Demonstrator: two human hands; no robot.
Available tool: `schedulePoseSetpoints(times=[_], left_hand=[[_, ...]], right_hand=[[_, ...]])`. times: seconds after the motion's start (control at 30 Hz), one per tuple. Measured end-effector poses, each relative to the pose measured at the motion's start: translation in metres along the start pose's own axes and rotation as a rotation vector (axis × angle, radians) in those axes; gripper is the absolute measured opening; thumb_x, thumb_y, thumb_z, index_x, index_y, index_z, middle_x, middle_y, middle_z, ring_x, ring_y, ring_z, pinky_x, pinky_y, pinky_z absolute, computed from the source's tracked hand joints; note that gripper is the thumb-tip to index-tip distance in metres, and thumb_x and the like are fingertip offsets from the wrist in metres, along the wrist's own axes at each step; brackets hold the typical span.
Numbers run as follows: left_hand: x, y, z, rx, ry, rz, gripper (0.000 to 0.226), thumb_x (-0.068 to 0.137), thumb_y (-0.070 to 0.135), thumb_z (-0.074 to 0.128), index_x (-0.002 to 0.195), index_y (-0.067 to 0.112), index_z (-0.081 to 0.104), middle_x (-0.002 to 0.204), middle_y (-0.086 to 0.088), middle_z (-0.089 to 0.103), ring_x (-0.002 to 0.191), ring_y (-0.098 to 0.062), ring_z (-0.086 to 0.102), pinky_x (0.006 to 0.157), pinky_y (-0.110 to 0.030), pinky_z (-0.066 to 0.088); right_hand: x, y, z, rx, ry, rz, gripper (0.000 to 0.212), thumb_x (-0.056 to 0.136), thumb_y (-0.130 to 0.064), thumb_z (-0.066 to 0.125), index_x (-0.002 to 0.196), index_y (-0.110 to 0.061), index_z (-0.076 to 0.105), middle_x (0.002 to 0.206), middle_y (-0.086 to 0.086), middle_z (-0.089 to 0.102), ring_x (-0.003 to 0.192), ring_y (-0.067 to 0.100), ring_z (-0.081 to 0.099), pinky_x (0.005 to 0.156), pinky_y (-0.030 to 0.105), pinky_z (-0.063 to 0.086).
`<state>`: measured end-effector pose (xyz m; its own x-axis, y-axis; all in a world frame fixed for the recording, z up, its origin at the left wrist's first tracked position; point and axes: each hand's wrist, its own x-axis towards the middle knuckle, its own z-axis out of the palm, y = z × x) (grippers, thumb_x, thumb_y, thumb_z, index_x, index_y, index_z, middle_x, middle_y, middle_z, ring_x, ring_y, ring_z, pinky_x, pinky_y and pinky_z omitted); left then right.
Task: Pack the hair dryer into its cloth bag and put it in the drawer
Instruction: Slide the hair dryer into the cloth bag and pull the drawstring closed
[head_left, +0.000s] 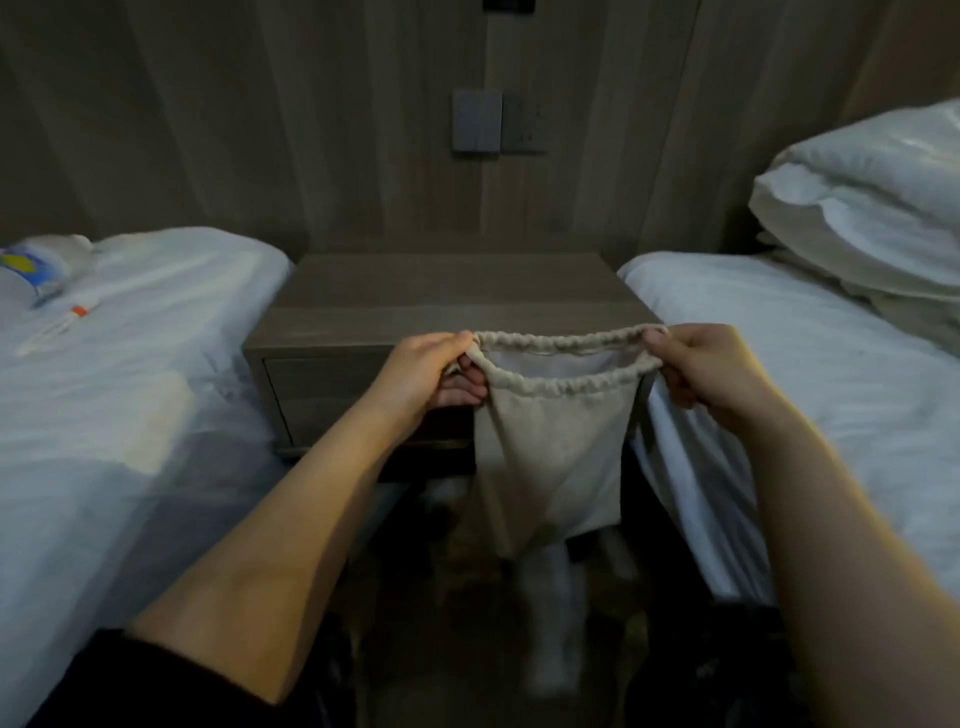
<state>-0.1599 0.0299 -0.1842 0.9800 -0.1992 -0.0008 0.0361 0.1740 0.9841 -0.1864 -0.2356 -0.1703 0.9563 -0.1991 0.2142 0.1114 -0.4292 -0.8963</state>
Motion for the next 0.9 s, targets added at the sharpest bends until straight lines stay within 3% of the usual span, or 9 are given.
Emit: schedulePoseSetpoints(times=[0.2,0.27,0.33,0.4,0.5,0.57,0.63,0.77,0.9], left_hand=[[0.007,-0.029,-0.021,-0.020,0.051,-0.067,0.032,0.098,0.012,0.039,0.067,0.007,0.047,0.048,-0.003,0.061,0.044,-0.013,0.061,0.047,-0.021,0.054],[0.010,-0.034,-0.023,-0.010,0.077,-0.076,0.032,0.098,0.011,0.040,0.066,0.008,0.047,0.048,-0.003,0.061,0.045,-0.013,0.062,0.048,-0.020,0.054],[0.013,-0.037,-0.025,-0.014,0.090,-0.093,0.032,0.097,0.011,0.040,0.067,0.007,0.047,0.048,-0.003,0.062,0.044,-0.013,0.062,0.048,-0.020,0.053],[0.017,-0.040,-0.028,-0.038,0.108,-0.120,0.032,0.097,0.010,0.039,0.066,0.007,0.046,0.047,-0.004,0.062,0.044,-0.013,0.063,0.048,-0.020,0.054],[0.024,-0.044,-0.036,-0.142,0.182,-0.157,0.031,0.095,0.008,0.038,0.065,0.008,0.043,0.047,-0.004,0.062,0.045,-0.014,0.064,0.051,-0.023,0.056],[0.028,-0.043,-0.044,-0.217,0.234,-0.169,0.031,0.095,0.008,0.038,0.064,0.008,0.042,0.051,-0.005,0.065,0.050,-0.014,0.067,0.055,-0.024,0.057],[0.030,-0.041,-0.051,-0.316,0.299,-0.179,0.031,0.096,0.009,0.037,0.064,0.008,0.042,0.055,-0.008,0.066,0.052,-0.014,0.069,0.054,-0.023,0.058],[0.029,-0.047,-0.056,-0.580,0.382,-0.153,0.030,0.098,0.014,0.040,0.069,0.009,0.044,0.052,-0.006,0.068,0.055,-0.015,0.070,0.053,-0.026,0.058],[0.022,-0.056,-0.047,-0.568,0.299,-0.196,0.030,0.096,0.015,0.040,0.068,0.010,0.045,0.053,-0.004,0.065,0.059,-0.016,0.071,0.052,-0.026,0.057]], right_hand=[[0.007,0.029,0.005,-0.410,-0.264,-0.074,0.037,0.089,-0.006,0.056,0.052,-0.008,0.052,0.041,0.003,0.050,0.042,0.022,0.046,0.050,0.029,0.038],[0.014,0.032,0.009,-0.622,-0.234,-0.075,0.037,0.086,-0.014,0.060,0.050,-0.010,0.055,0.040,0.000,0.053,0.047,0.023,0.053,0.052,0.030,0.039],[0.020,0.036,0.009,-0.829,-0.155,-0.021,0.037,0.085,-0.026,0.063,0.057,-0.003,0.061,0.058,0.015,0.062,0.066,0.031,0.061,0.060,0.031,0.040],[0.020,0.042,0.013,-0.834,-0.151,0.058,0.041,0.087,-0.031,0.060,0.057,-0.002,0.059,0.060,0.018,0.058,0.063,0.028,0.061,0.061,0.031,0.041],[0.020,0.052,0.026,-0.136,-0.160,0.288,0.040,0.095,-0.021,0.048,0.056,-0.012,0.047,0.042,0.004,0.044,0.028,0.011,0.037,0.039,0.019,0.034],[0.026,0.058,0.024,0.415,-0.089,0.441,0.036,0.098,-0.011,0.033,0.063,-0.018,0.038,0.033,-0.005,0.036,0.026,0.008,0.027,0.033,0.014,0.023],[0.034,0.066,0.015,0.748,0.039,0.500,0.037,0.097,-0.008,0.024,0.064,-0.021,0.031,0.030,-0.008,0.032,0.025,0.005,0.025,0.032,0.014,0.021],[0.036,0.076,0.008,1.125,0.314,0.527,0.039,0.101,-0.015,0.024,0.063,-0.021,0.033,0.028,-0.007,0.032,0.024,0.006,0.026,0.032,0.014,0.022],[0.030,0.057,0.022,1.281,0.167,0.364,0.036,0.092,-0.013,0.036,0.057,-0.019,0.041,0.035,-0.006,0.037,0.030,0.006,0.033,0.042,0.016,0.029]])
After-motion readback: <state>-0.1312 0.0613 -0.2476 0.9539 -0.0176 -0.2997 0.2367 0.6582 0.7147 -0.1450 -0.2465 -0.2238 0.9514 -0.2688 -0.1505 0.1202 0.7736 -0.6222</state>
